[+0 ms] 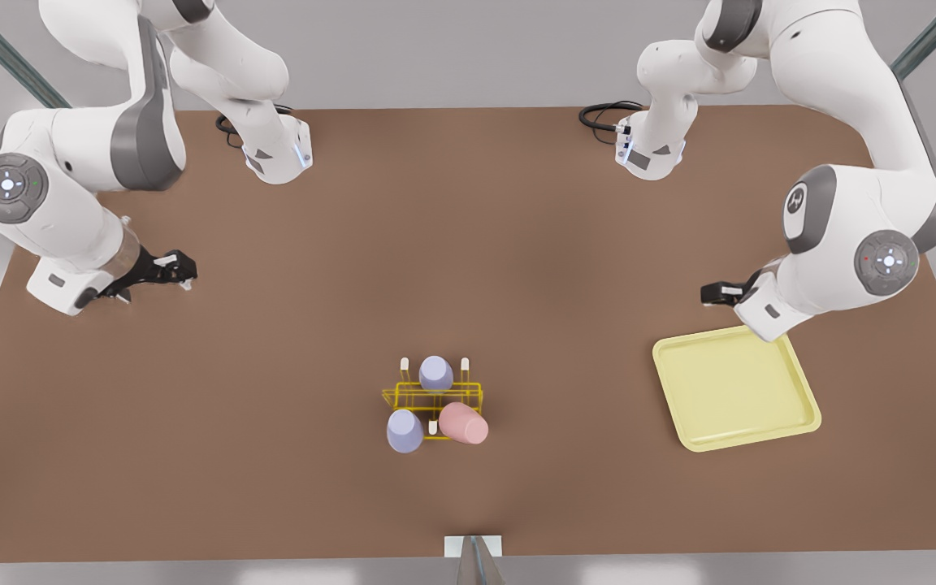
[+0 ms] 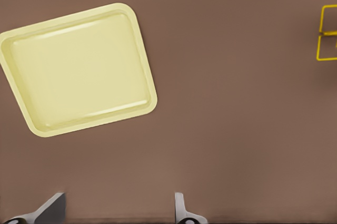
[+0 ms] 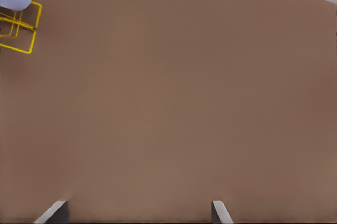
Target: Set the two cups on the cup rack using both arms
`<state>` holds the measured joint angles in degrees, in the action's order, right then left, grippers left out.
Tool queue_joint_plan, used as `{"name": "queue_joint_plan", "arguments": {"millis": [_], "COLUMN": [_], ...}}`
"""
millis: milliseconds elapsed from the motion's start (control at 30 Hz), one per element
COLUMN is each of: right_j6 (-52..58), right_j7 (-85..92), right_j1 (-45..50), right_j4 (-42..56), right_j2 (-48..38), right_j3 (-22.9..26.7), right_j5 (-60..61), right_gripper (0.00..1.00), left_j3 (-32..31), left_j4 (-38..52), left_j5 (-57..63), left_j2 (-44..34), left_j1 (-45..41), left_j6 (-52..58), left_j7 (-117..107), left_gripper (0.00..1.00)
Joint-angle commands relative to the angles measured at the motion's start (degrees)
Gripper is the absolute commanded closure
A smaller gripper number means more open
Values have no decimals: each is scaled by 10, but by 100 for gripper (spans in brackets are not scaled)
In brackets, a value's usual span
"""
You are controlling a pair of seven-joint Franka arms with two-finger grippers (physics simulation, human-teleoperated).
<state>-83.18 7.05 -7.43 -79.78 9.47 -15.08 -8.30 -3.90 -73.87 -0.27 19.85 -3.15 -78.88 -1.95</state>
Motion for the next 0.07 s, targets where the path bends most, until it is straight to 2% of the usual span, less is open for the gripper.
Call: {"name": "queue_joint_plan", "arguments": {"millis": [0,33], "right_j6": [24,27], "right_j7": [-120,-120], "right_j1": [-2,-3], "right_j4": [-13,-13], "right_j2": [-18,-22], "right_j3": [11,14], "right_j5": [23,24], "right_gripper": [0,0], "left_j3": [-1,-1], "left_j4": [1,1], "left_j5": [1,1], "left_j2": [0,0], "left_j1": [0,0], "left_j6": [36,36], "left_j7": [63,63], "left_gripper": [0,0]}}
